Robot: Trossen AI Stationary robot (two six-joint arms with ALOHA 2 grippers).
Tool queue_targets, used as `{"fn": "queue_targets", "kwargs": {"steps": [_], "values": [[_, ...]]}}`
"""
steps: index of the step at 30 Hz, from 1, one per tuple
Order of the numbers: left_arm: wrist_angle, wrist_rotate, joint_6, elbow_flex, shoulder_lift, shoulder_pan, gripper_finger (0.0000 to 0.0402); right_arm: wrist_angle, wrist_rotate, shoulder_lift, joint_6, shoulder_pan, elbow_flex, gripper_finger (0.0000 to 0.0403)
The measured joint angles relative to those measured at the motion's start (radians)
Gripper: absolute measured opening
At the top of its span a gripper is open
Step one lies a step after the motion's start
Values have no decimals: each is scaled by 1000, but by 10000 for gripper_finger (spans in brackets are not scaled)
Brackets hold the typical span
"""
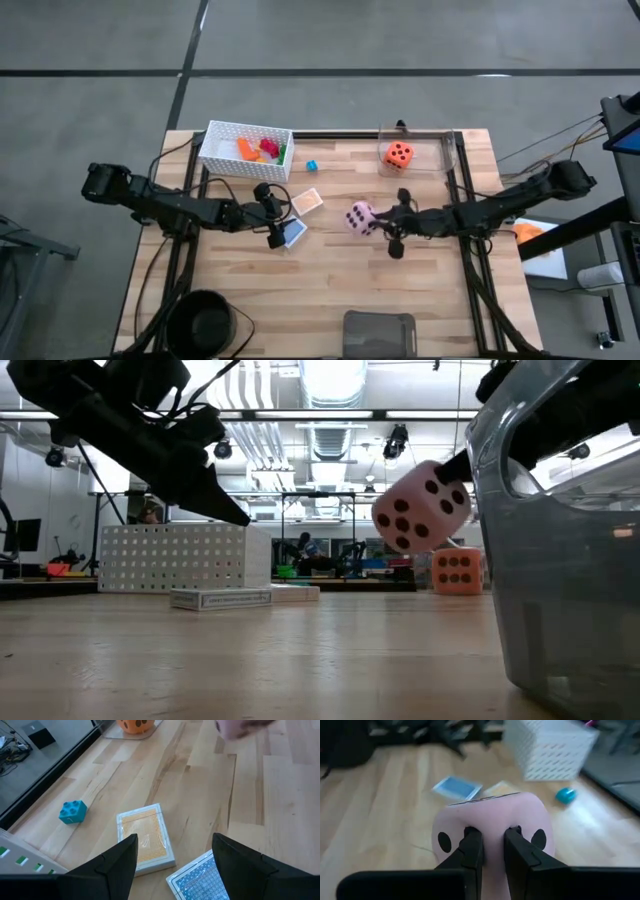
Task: Pick & Place Toys
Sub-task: Put the pink dice into the transparent bin
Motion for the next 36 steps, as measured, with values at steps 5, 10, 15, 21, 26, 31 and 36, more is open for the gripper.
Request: {"fn": "queue_targets", "kwargs": {"steps": [5, 10, 15, 21, 26, 31, 36], "values": [[1, 0, 0, 0, 0, 0, 255, 91, 141, -45, -32, -9, -39, 43], [1, 0, 0, 0, 0, 0, 255, 103, 334, -76, -40, -29, -39, 41], [1, 0, 0, 0, 0, 0, 255, 102, 489, -89, -42, -67, -39, 39], [0, 0, 0, 0, 0, 0, 255, 101, 628, -89, -42, -164, -39, 31], [-1, 0, 0, 0, 0, 0, 255, 71, 696, -89, -58, -291, -39, 31], [-1, 0, 0, -1, 0, 0, 255, -29, 696, -88, -58, -420, -39, 31], [-1, 0, 0, -1, 0, 0, 255, -98, 695, -88, -58, -504, -39, 29]]}}
